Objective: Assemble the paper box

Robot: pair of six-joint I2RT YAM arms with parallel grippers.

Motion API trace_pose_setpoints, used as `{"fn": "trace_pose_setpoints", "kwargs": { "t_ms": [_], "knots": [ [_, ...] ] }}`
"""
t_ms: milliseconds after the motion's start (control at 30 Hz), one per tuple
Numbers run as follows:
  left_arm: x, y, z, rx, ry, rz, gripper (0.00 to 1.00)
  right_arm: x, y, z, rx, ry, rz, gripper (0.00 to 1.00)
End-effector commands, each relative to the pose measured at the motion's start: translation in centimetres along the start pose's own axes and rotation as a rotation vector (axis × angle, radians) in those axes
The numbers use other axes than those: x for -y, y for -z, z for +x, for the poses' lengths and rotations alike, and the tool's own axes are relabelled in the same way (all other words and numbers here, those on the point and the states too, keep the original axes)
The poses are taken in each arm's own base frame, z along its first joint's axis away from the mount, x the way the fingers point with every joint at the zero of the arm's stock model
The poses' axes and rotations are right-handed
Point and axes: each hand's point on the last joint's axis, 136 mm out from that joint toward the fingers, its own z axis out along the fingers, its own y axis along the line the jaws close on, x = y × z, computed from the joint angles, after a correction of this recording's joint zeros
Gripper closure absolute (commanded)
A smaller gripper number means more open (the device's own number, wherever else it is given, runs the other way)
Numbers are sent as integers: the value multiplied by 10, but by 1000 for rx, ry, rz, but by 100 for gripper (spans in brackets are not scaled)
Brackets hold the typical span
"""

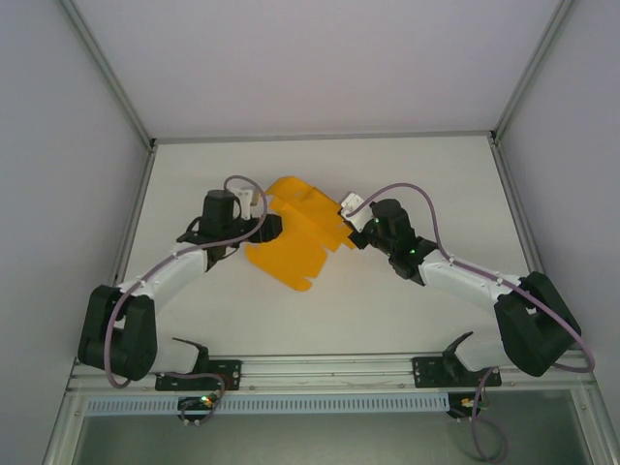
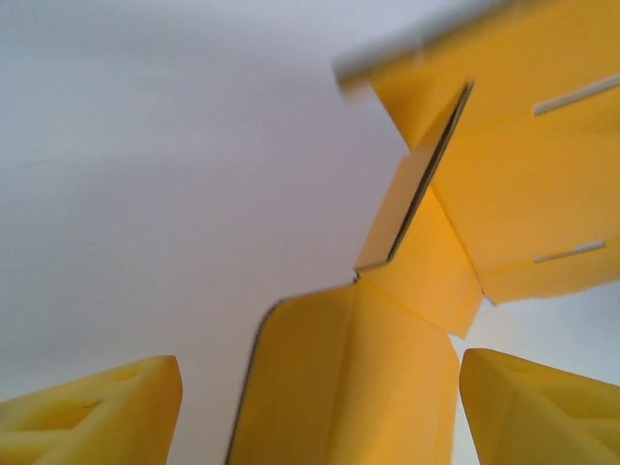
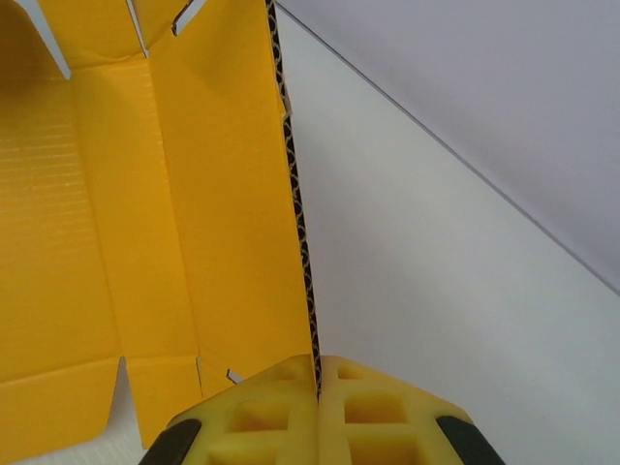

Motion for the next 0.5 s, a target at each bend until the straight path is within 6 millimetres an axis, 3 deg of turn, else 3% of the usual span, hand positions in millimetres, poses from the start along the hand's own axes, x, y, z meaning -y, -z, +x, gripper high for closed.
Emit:
{"fn": "trace_pose_setpoints", "kwargs": {
  "t_ms": [0, 100, 200, 300, 467],
  "knots": [
    [-12, 10, -29, 69, -61, -121, 20, 0, -1, -8, 4, -21, -19, 100],
    [-9, 9, -40, 73, -82, -112, 21, 0, 0, -7, 0, -22, -18, 100],
    [6, 2, -42, 53, -92, -28, 29, 0, -1, -8, -3, -22, -20, 100],
    [13, -3, -40, 42, -98, 7, 42, 1, -2, -8, -10, -27, -19, 100],
    [20, -6, -36, 36, -102, 40, 73, 2, -3, -12, -8, -29, -18, 100]
  ]
}}
